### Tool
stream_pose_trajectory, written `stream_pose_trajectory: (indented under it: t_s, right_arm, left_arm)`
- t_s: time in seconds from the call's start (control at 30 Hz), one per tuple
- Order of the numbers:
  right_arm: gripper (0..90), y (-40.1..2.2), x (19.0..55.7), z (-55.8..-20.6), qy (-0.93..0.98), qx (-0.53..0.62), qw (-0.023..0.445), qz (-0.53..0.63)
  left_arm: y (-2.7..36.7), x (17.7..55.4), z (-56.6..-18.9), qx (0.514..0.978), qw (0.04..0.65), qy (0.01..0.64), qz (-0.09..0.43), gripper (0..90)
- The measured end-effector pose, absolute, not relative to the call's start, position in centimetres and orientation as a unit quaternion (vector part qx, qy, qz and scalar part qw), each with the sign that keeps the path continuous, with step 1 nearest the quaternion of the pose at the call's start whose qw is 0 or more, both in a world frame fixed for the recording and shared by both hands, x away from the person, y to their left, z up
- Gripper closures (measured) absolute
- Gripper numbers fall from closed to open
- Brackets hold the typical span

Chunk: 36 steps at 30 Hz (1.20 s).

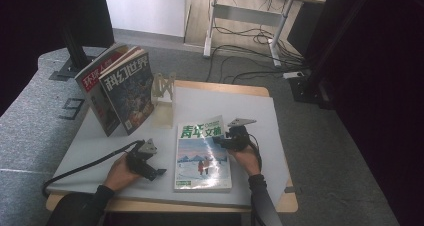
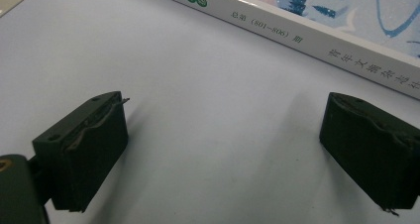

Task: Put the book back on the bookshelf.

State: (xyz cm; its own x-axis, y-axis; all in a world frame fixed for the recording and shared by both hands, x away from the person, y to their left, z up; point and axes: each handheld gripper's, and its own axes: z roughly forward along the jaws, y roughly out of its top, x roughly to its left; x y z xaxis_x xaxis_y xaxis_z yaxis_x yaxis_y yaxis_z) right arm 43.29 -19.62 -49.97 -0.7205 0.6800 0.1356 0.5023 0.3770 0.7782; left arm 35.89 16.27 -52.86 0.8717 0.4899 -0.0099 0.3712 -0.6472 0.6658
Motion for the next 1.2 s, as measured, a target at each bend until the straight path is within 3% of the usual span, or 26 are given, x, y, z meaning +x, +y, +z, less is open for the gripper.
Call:
stream_pose_trajectory:
  t_s: [0.17, 0.5, 0.9, 1.0, 1.1, 1.2]
  right_arm:
    - [59.5, -19.1, 44.1, -49.8, 0.824, 0.367, 0.112, 0.416]
    - [84.4, -19.2, 43.6, -48.9, 0.814, 0.382, 0.105, 0.425]
    - [86.1, -18.6, 41.7, -46.9, 0.814, 0.353, 0.123, 0.443]
    - [86.2, -18.5, 41.1, -46.1, 0.815, 0.342, 0.131, 0.45]
    - [86.2, -18.5, 40.7, -45.6, 0.815, 0.336, 0.135, 0.452]
    - [86.2, -18.6, 40.4, -45.2, 0.816, 0.33, 0.14, 0.453]
  left_arm:
    - [16.3, 35.9, -52.9, 0.903, 0.346, 0.238, 0.086, 4.5]
    - [16.2, 35.8, -52.9, 0.904, 0.344, 0.238, 0.089, 4.3]
    - [16.2, 35.8, -52.7, 0.899, 0.342, 0.258, 0.09, 7.1]
    - [16.2, 35.9, -52.4, 0.895, 0.341, 0.275, 0.09, 14.8]
    - [16.2, 36.1, -51.9, 0.885, 0.366, 0.284, 0.047, 18.3]
    - [15.5, 35.8, -51.4, 0.887, 0.369, 0.274, 0.053, 18.7]
